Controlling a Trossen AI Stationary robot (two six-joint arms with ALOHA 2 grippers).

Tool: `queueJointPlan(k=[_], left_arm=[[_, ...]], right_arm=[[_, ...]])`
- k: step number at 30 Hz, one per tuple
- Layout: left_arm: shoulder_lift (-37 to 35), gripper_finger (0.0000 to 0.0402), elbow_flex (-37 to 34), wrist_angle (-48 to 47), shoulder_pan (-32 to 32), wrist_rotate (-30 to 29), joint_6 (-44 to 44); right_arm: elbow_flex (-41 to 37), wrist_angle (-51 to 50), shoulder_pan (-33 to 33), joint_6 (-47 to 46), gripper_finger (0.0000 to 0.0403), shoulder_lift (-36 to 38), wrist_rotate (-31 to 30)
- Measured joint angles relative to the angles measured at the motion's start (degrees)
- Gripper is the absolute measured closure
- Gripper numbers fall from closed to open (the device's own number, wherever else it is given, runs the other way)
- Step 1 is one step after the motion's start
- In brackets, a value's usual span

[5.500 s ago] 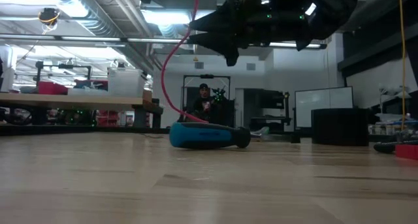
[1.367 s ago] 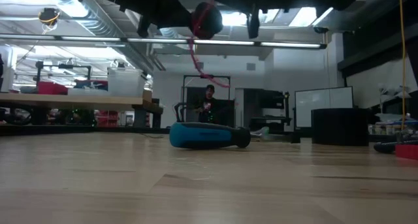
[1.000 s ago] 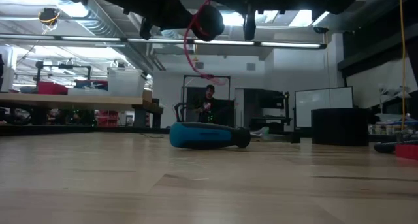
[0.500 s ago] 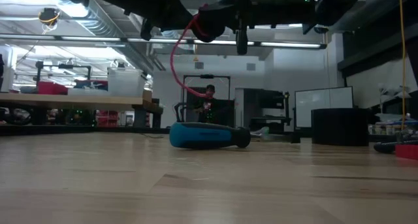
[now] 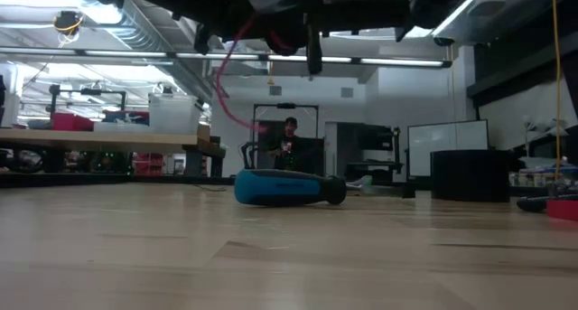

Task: Coil cords
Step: Coil the red wire onto the spool

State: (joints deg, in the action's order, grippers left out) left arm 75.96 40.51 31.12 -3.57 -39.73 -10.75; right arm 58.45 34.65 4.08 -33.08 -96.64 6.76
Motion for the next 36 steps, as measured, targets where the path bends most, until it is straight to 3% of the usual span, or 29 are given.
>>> queueJointPlan(k=[13, 24, 30, 36], left_arm=[[-1.0, 0.0401, 0.0, 1.4, 0.0, -1.5, 5.3], [-4.2, 0.0401, -0.1, -1.0, -0.1, -1.6, 5.3], [-4.3, 0.0401, 0.0, 0.3, -0.1, -1.7, 5.5], [-5.1, 0.0401, 0.1, 0.1, -0.1, -1.8, 7.8]], right_arm=[[0.5, -9.2, 0.1, 5.3, 0.0403, 0.0, 0.2], [0.6, -15.6, 0.1, 12.1, 0.0395, 0.1, -6.7], [0.4, -16.2, 0.1, 12.6, 0.0361, 0.0, -6.4], [0.3, -18.3, 0.1, 12.6, 0.0289, -0.1, -5.5]])
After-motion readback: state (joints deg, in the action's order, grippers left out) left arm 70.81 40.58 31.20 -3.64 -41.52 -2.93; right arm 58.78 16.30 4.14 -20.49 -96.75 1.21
